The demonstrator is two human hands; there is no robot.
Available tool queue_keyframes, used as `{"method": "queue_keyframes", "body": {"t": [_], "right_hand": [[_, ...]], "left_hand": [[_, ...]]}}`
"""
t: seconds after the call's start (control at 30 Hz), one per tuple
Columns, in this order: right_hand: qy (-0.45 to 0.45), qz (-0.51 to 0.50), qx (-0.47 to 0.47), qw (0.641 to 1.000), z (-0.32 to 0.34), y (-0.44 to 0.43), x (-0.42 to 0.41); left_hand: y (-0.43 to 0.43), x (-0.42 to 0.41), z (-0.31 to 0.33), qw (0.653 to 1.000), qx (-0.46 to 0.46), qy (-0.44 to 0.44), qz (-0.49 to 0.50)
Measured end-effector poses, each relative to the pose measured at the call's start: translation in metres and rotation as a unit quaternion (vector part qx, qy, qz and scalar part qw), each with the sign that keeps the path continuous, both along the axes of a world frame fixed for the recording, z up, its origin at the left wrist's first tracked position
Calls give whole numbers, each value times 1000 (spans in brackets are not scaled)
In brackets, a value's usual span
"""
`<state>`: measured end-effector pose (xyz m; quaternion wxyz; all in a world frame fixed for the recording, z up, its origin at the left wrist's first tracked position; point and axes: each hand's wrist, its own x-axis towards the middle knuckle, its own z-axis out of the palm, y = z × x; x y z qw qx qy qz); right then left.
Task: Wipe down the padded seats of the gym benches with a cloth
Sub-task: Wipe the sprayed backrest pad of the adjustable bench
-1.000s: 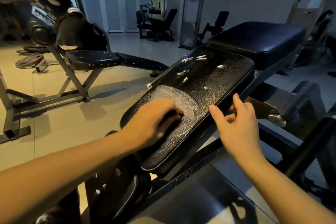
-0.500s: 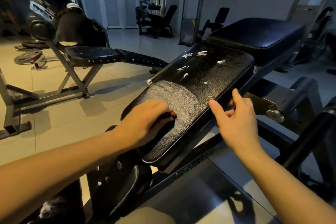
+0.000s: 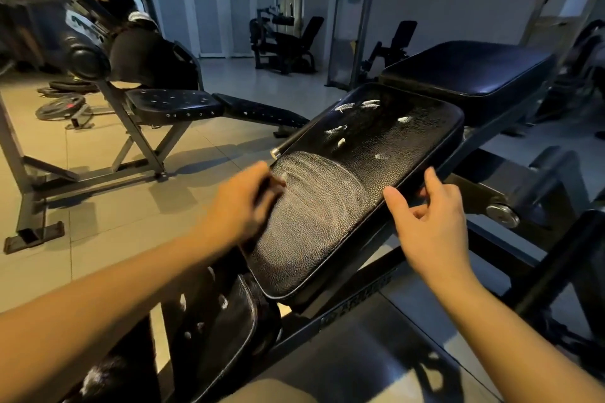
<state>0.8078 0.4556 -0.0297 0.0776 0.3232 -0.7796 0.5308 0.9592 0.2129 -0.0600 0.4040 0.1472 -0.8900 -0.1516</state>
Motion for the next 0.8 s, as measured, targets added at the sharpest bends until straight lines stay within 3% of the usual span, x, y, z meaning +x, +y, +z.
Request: {"method": "queue_keyframes", "body": {"t": [0.1,0.2,0.33,0.4,0.5,0.57,0.7,0.8], "right_hand": [[0,1,-2,1000,0,0,1],[0,-3,-2,1000,-1,-1,1],[1,-2,4,1000,-3,-2,-3],[0,-5,11,1000,-2,-1,-5],[2,-8,17,1000,-1,-1,-3],[-1,-6,19,1000,-1,-3,-4],[-2,-11,34,999,0,-4,-6],[9,-22,59,998,1,-5,-13]], "left_hand": [[-34,-12,4,992,70,-20,106],[16,-9,9,999,47,20,15],[56,0,5,989,-57,-25,-132],[32,-13,12,997,-26,-11,-73],[-9,-33,21,994,92,2,59],[-7,-38,22,990,108,22,87],[60,-26,21,998,25,17,-61],[74,-15,18,984,-67,-25,-166]]}}
